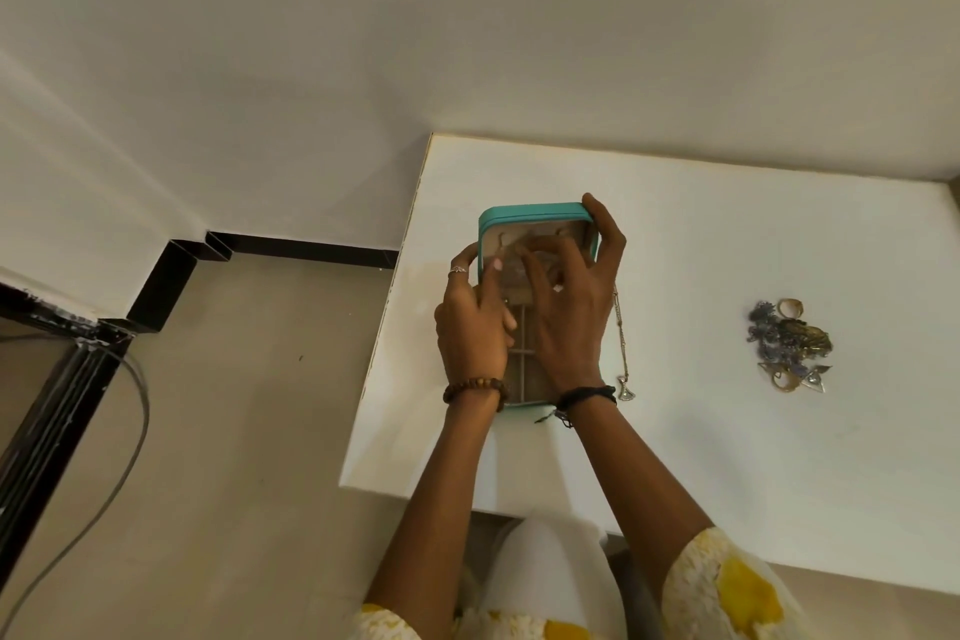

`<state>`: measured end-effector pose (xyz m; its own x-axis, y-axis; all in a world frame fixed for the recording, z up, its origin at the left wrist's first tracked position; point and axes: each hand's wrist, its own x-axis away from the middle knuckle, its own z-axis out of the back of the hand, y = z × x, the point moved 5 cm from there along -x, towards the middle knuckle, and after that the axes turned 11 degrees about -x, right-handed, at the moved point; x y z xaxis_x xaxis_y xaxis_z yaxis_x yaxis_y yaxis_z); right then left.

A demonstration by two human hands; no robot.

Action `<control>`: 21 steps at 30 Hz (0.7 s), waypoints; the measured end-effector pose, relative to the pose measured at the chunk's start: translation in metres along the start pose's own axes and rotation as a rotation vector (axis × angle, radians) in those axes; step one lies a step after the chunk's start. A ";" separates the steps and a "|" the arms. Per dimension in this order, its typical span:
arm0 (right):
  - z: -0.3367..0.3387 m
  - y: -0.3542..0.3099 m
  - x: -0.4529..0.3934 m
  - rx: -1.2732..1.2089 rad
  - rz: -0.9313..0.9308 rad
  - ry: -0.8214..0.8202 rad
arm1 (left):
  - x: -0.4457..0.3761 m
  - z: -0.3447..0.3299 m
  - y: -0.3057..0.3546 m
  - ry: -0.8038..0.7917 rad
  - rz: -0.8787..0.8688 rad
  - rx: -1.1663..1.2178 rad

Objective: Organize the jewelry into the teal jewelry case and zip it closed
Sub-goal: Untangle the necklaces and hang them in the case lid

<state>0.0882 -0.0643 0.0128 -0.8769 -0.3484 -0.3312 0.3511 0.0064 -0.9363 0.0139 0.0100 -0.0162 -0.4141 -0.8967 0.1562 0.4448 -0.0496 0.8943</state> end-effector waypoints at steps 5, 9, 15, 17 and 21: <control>0.008 -0.002 0.003 0.051 -0.003 -0.051 | 0.011 0.009 -0.009 -0.069 0.069 0.208; 0.011 -0.006 0.005 0.149 0.023 -0.126 | 0.017 0.011 -0.014 -0.094 0.088 0.242; 0.015 0.004 0.002 0.439 0.014 -0.123 | 0.016 0.009 -0.016 -0.086 0.123 0.240; 0.014 0.002 0.005 0.591 0.142 -0.113 | 0.016 0.009 -0.016 -0.091 0.118 0.221; 0.021 0.005 0.015 0.714 0.147 -0.021 | 0.016 0.009 -0.014 -0.097 0.113 0.209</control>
<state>0.0839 -0.0887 0.0052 -0.8003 -0.4091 -0.4383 0.5995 -0.5557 -0.5760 -0.0063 0.0006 -0.0227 -0.4495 -0.8447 0.2906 0.3229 0.1497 0.9345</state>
